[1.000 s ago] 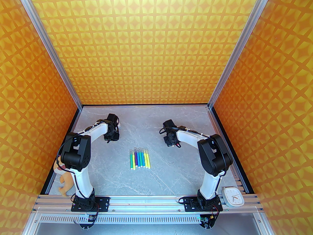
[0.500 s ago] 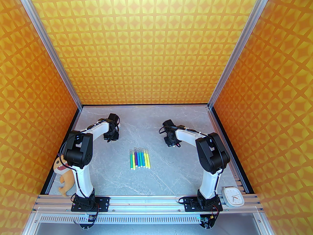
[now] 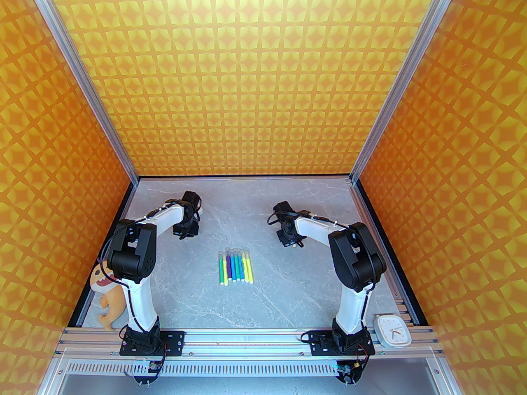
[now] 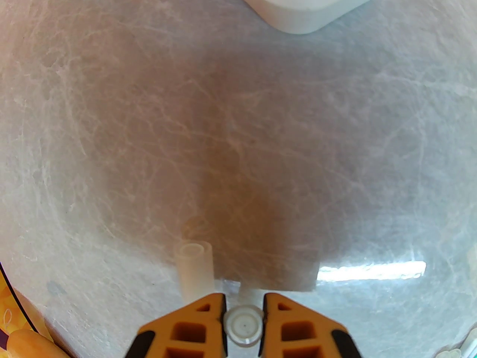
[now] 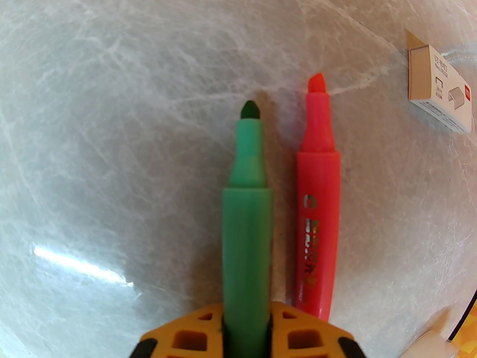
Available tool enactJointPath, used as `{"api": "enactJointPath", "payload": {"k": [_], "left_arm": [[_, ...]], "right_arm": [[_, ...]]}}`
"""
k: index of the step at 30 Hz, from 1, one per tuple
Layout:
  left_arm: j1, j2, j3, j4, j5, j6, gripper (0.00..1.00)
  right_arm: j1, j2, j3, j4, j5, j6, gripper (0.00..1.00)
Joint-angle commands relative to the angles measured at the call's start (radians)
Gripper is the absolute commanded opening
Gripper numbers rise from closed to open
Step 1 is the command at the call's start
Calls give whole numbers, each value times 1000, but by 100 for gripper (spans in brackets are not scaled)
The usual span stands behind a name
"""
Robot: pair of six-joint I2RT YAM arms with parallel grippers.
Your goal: Open the pen caps
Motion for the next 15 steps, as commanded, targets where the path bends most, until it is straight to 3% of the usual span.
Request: {"api": "enactJointPath", "payload": {"k": [1, 15], "left_arm": [[0, 25, 24, -16, -26, 14, 11], [-1, 17, 21, -14, -25, 14, 20]], "right_arm": [[-6, 22, 17, -30, 37, -5, 20], [-6, 19, 14, -28, 30, -6, 25]]}}
